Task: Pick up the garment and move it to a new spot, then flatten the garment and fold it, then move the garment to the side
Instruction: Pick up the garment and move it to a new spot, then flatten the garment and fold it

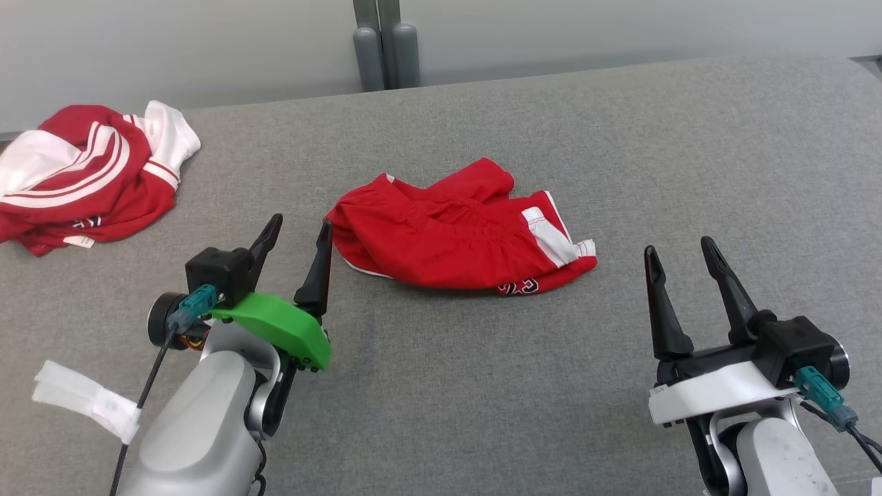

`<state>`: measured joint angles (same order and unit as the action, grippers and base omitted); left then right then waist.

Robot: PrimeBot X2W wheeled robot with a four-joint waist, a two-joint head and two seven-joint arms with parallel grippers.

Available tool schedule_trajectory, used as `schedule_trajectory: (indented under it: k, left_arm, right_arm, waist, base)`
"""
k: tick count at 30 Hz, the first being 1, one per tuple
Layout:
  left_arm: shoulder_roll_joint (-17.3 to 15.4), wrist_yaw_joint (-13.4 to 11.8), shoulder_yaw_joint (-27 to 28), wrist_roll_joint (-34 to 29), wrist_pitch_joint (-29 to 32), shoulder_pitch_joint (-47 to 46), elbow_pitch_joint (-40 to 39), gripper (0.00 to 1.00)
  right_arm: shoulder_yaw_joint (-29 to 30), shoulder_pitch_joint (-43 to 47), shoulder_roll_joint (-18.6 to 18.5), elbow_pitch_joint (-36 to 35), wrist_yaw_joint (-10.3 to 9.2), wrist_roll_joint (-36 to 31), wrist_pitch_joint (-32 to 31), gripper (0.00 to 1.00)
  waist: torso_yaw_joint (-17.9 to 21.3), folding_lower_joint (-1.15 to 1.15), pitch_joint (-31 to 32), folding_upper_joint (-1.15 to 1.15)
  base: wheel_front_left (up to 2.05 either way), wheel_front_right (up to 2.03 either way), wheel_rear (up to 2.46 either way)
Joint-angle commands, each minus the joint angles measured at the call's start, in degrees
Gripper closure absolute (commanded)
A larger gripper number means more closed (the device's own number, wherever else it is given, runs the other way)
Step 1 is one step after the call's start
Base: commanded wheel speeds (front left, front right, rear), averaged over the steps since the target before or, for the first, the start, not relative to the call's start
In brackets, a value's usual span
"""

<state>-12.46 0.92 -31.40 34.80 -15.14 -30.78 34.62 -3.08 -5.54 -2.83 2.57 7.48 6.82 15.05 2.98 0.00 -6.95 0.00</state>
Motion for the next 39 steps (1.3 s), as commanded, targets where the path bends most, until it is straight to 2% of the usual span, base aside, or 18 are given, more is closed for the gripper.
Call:
schedule_trajectory:
  k: [1, 9, 20, 39]
  left_arm:
    - [0.0, -0.3, 1.3, -1.4, 0.0, 2.1, -1.7, 0.00]
    - [1.0, -2.2, 7.1, -6.8, 0.0, 12.4, -11.7, 0.00]
    - [4.9, -4.6, 16.3, -10.8, 0.0, 25.3, -21.1, 0.00]
    - [7.3, -2.5, 20.2, -14.4, 0.0, 27.6, -20.4, 0.00]
  right_arm:
    - [0.0, 1.0, -0.1, 0.2, 0.02, -0.4, 0.2, 0.00]
    - [0.5, 2.8, -0.1, 0.5, 0.02, -0.3, 0.2, 0.00]
    - [1.4, 4.4, -0.1, 0.9, 0.02, 0.8, 0.2, 0.00]
    - [1.3, 4.5, -0.1, 1.1, 0.02, 1.6, 0.2, 0.00]
  waist:
    - [-0.9, 0.00, 1.5, 0.00]
    - [-2.3, 0.00, 3.7, 0.00]
    - [-3.9, 0.00, 4.8, 0.00]
    - [-3.9, 0.00, 5.3, 0.00]
  base:
    - [0.00, 0.00, 0.00]
    - [0.00, 0.00, 0.00]
    - [0.00, 0.00, 0.00]
    - [0.00, 0.00, 0.00]
